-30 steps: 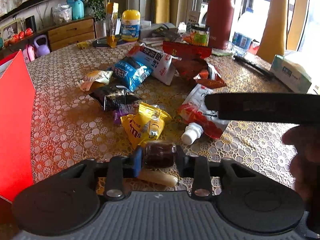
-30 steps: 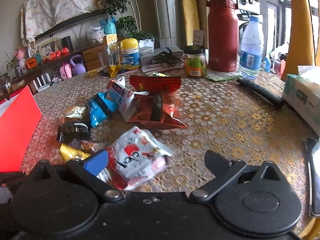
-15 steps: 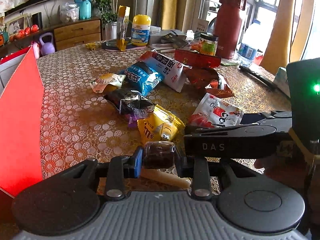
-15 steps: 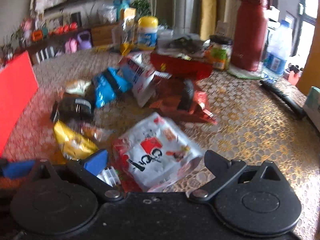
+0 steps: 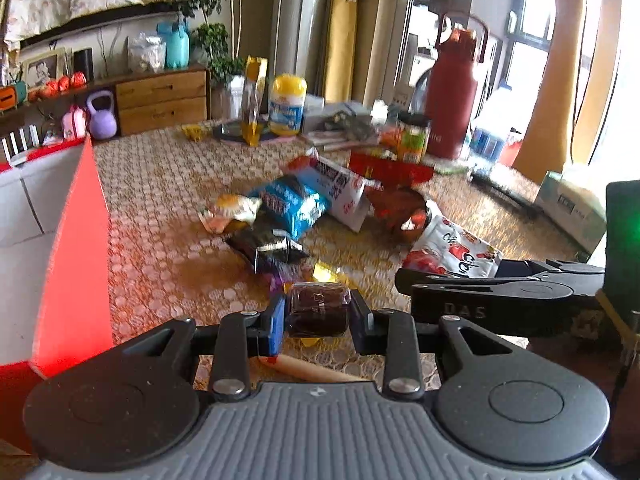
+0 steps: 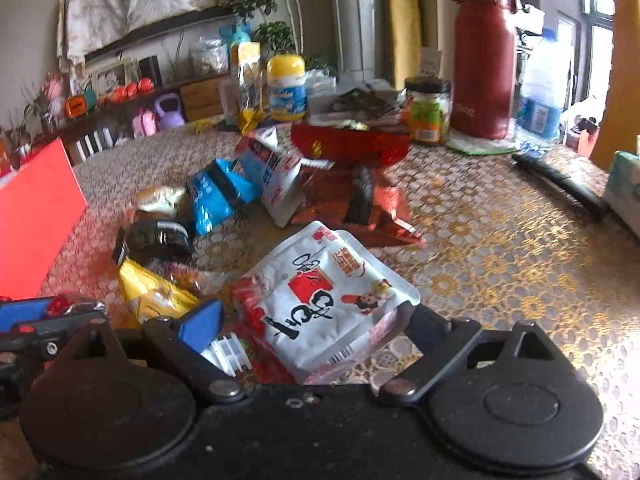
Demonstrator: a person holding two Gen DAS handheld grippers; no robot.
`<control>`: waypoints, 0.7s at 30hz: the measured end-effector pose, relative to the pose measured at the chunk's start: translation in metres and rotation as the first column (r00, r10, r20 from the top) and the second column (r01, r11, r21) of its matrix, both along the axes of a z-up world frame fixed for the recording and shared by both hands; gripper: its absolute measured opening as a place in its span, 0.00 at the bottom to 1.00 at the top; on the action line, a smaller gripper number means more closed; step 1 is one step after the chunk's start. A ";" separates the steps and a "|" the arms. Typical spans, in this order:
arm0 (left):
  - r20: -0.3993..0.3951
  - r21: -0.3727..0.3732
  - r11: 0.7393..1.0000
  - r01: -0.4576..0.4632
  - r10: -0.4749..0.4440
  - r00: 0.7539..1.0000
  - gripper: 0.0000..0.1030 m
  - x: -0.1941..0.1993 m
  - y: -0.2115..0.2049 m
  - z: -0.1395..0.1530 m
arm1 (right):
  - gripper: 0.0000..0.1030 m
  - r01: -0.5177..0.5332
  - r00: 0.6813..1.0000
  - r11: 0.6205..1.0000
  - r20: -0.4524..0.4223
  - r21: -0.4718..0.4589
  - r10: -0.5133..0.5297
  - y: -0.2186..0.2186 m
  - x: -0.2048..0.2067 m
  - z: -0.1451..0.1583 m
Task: Organize snacks
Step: 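Grasp the small brown packet with the left tool while the right tool grasps the white-and-red pouch, then carry the brown packet and white pouch with both tools over the white box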
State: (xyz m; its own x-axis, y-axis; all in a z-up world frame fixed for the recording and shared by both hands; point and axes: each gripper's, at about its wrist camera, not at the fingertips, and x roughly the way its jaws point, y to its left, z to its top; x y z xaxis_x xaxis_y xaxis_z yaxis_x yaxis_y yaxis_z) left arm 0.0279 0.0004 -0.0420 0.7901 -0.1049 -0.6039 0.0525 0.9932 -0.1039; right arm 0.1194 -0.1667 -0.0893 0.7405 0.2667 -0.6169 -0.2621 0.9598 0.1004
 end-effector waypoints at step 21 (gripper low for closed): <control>0.160 -0.010 0.989 -0.146 0.146 0.976 0.30 -0.055 0.066 0.072 | 0.92 -0.123 0.978 0.991 0.176 0.057 0.112 0.026 -0.041 0.095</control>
